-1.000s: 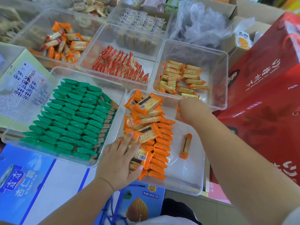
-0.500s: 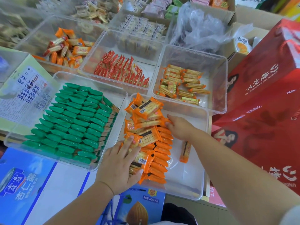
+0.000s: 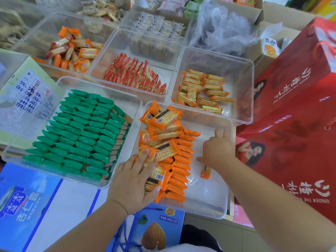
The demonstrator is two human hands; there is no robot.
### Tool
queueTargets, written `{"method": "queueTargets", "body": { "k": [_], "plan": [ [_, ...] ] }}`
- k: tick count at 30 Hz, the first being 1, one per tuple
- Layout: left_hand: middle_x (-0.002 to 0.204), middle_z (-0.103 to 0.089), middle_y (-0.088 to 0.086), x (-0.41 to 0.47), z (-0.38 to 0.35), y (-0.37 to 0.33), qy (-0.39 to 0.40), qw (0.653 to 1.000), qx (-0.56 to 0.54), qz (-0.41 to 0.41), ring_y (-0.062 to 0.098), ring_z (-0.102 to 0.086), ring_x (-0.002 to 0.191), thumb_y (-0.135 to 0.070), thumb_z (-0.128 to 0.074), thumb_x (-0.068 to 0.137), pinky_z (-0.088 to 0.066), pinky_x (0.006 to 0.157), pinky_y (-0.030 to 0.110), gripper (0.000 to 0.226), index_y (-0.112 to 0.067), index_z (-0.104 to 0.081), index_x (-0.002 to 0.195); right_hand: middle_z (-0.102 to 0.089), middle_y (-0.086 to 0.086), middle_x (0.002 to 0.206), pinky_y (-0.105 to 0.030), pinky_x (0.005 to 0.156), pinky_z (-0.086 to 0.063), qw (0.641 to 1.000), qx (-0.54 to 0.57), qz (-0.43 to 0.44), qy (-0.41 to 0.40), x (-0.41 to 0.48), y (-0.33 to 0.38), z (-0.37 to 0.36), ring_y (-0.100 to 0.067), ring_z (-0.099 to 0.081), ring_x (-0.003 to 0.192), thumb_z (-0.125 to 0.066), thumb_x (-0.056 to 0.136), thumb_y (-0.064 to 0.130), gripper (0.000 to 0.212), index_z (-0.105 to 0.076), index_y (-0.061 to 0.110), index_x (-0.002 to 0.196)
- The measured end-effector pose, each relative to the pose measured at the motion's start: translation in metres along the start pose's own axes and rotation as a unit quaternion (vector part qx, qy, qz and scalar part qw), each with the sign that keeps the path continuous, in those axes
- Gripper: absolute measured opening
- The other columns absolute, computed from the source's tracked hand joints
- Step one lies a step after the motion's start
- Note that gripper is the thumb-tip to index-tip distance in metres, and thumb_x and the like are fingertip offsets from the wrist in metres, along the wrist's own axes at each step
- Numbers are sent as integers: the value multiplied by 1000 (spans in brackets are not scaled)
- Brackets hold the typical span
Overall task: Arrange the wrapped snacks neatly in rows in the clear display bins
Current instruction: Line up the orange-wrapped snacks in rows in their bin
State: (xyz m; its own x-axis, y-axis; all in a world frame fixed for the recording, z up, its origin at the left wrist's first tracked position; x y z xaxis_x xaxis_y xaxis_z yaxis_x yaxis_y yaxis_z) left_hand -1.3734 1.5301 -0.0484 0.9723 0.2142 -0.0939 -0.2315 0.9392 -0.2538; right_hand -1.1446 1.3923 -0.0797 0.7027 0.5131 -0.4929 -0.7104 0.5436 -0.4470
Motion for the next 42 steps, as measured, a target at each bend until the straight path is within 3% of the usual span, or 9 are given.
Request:
{"method": "queueTargets", "body": {
  "k": [6, 12, 17, 22, 26, 29, 32, 38, 42],
  "plan": [
    [161, -35, 9, 1, -1, 0, 5, 1000, -2, 1, 38, -47, 130, -65, -47, 87, -47, 93, 54, 68, -25, -53, 141, -60, 1, 115, -47, 104, -24, 996, -76, 28, 40, -4, 20, -8, -30, -38, 118, -60, 87, 47, 32, -67, 30, 113],
    [160, -35, 10, 0, -2, 1, 6, 1000, -5, -4, 39, -49, 129, -65, -49, 86, -48, 92, 53, 69, -25, -52, 141, -59, 1, 106, -39, 88, -31, 998, -51, 1, 44, -6, 14, 2, -25, -47, 107, -70, 80, 46, 30, -65, 29, 105],
    [161, -34, 8, 1, -3, 2, 0, 1000, -5, -5, 39, -48, 130, -65, -49, 86, -48, 92, 54, 68, -27, -50, 142, -61, -4, 103, -33, 61, -41, 982, 160, -50, -84, -10, -20, 46, -28, -65, 91, -63, 84, 13, 31, -50, 19, 112],
    [162, -33, 8, 1, -4, 2, -3, 1000, -9, -2, 38, -47, 130, -66, -50, 85, -48, 92, 53, 68, -28, -48, 142, -60, -5, 82, -33, 53, -33, 933, 276, -76, -218, -14, -66, 91, -31, -52, 67, -64, 88, 14, 26, -41, 20, 97],
    [162, -32, 7, 1, -4, 3, -4, 1000, -6, -3, 37, -46, 131, -65, -51, 84, -47, 92, 52, 68, -28, -48, 142, -65, 5, 88, -28, 56, -32, 907, 341, -20, -246, -6, -42, 101, -16, -49, 65, -51, 86, 1, 28, -44, 28, 91],
    [162, -32, 7, 1, -5, 3, 0, 1000, -3, 0, 37, -45, 131, -65, -52, 84, -46, 92, 52, 69, -28, -48, 142, -69, -3, 113, -35, 76, -51, 876, 460, 59, -129, 21, -1, 70, -21, -63, 96, -49, 97, 10, 29, -60, 22, 121],
    [162, -32, 7, 1, -6, 3, 5, 1000, -5, 2, 37, -45, 132, -65, -52, 84, -46, 93, 52, 69, -28, -50, 142, -63, -8, 132, -42, 98, -48, 824, 563, 48, -43, 38, 12, 41, -29, -57, 119, -50, 102, 22, 37, -55, 23, 139],
    [162, -32, 7, 1, -5, 4, 1, 1000, -11, 1, 37, -46, 131, -65, -52, 83, -47, 93, 52, 70, -28, -49, 142, -68, -4, 121, -45, 99, -49, 741, 671, 10, -22, 52, 19, 28, -23, -61, 112, -46, 102, 33, 33, -66, 21, 126],
    [161, -33, 8, 1, -4, 2, -5, 1000, -13, -2, 37, -46, 130, -65, -52, 83, -47, 92, 52, 69, -27, -50, 141, -70, -4, 114, -40, 93, -52, 739, 674, -8, -5, 57, 19, 18, -22, -63, 105, -46, 104, 31, 29, -68, 23, 121]
  ]
}}
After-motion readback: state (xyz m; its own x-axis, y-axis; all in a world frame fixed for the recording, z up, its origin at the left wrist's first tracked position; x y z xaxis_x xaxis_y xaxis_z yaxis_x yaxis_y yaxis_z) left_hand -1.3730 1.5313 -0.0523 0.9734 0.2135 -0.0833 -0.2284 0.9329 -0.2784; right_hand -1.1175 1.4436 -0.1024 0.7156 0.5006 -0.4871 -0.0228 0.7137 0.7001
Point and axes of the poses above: each hand's wrist, its own x-axis towards the middle knuckle, its own z-axis out of the back of the hand, y = z × x, the point moved 10 cm from there along x, towards the middle knuckle
